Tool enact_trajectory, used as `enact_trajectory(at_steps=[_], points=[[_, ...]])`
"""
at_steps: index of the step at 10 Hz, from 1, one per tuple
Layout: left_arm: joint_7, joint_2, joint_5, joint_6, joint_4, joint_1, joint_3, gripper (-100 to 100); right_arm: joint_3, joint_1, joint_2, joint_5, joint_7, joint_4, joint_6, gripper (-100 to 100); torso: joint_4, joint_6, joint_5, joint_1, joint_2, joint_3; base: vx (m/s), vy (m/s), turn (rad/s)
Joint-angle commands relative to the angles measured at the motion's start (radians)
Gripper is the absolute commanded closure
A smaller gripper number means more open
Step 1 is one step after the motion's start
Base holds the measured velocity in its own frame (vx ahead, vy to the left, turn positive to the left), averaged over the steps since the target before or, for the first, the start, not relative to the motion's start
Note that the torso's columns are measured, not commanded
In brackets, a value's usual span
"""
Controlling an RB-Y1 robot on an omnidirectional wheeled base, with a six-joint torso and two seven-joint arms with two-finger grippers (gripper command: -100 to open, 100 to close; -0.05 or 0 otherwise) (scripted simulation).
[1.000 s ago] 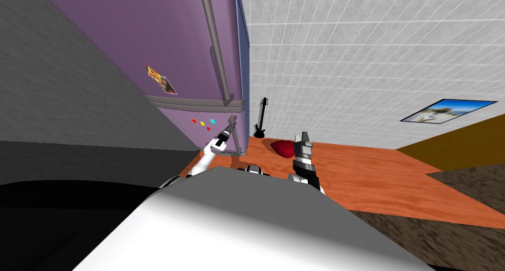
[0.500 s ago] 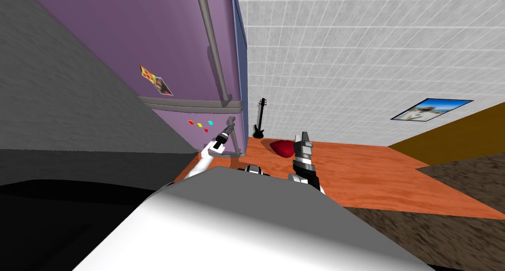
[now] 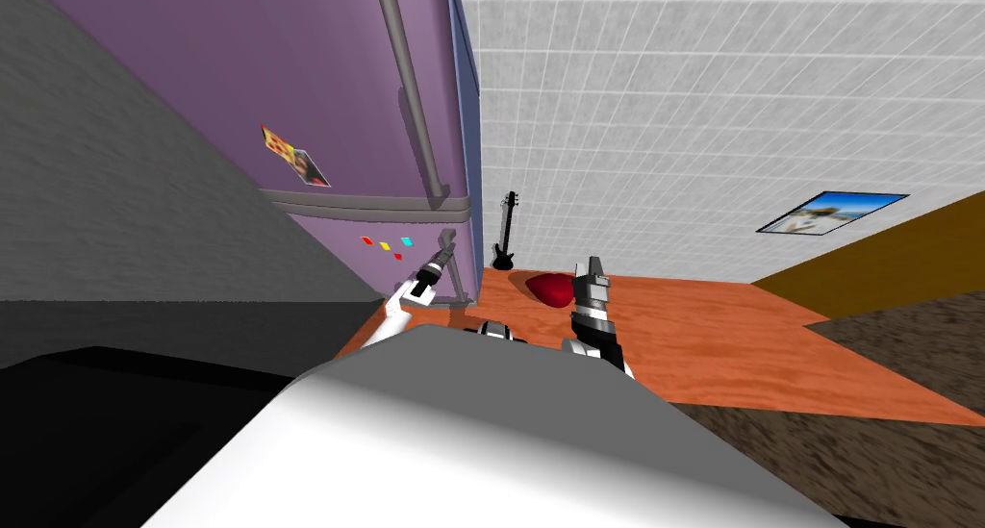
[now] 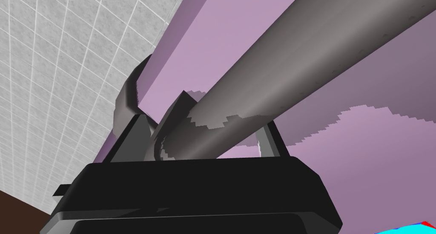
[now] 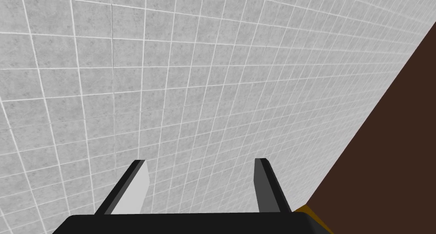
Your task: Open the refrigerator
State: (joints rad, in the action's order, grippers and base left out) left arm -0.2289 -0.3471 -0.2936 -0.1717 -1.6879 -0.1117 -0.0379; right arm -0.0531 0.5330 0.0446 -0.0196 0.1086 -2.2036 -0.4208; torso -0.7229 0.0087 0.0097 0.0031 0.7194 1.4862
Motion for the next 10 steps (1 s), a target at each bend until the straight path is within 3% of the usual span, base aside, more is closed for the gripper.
enact_trajectory(at_steps=[1, 3, 4, 6, 8, 9, 10], points=[[-0.002, 0.018, 0.000, 0.016, -0.078, -0.082, 0.007, 100, 0.000, 0.000, 0.000, 0.000, 0.000, 0.000, 0.000, 0, -0.003, -0.002, -0.001, 0.000, 0.002, -0.001, 0.049, 0.022, 0.004], [-0.002, 0.018, 0.000, 0.016, -0.078, -0.113, 0.007, 100, 0.000, 0.000, 0.000, 0.000, 0.000, 0.000, 0.000, 0, -0.001, -0.004, 0.001, 0.000, 0.008, -0.006, 0.019, 0.002, 0.014], [-0.014, 0.040, -0.003, 0.027, -0.141, -0.138, -0.014, 100, 0.000, 0.000, 0.000, 0.000, 0.000, 0.000, 0.000, 0, 0.001, -0.003, 0.002, 0.001, 0.006, -0.005, 0.063, 0.013, -0.121], [-0.014, 0.040, -0.003, 0.027, -0.201, -0.199, -0.014, 100, 0.000, 0.000, 0.000, 0.000, 0.000, 0.000, 0.000, 0, -0.005, -0.004, -0.003, -0.001, 0.006, -0.003, 0.063, 0.029, -0.082], [-0.014, 0.040, -0.003, 0.027, -0.201, -0.235, -0.014, 100, 0.000, 0.000, 0.000, 0.000, 0.000, 0.000, 0.000, 0, -0.005, -0.006, -0.001, 0.000, 0.012, -0.008, 0.009, -0.003, 0.004], [-0.027, 0.061, -0.006, 0.038, -0.273, -0.262, -0.034, 100, 0.000, 0.000, 0.000, 0.000, 0.000, 0.000, 0.000, 0, -0.004, -0.006, -0.001, 0.001, 0.011, -0.007, 0.048, 0.019, -0.158], [-0.027, 0.061, -0.006, 0.038, -0.304, -0.292, -0.034, 100, 0.000, 0.000, 0.000, 0.000, 0.000, 0.000, 0.000, 0, -0.008, -0.005, -0.004, 0.001, 0.009, -0.005, 0.070, 0.041, -0.119]])
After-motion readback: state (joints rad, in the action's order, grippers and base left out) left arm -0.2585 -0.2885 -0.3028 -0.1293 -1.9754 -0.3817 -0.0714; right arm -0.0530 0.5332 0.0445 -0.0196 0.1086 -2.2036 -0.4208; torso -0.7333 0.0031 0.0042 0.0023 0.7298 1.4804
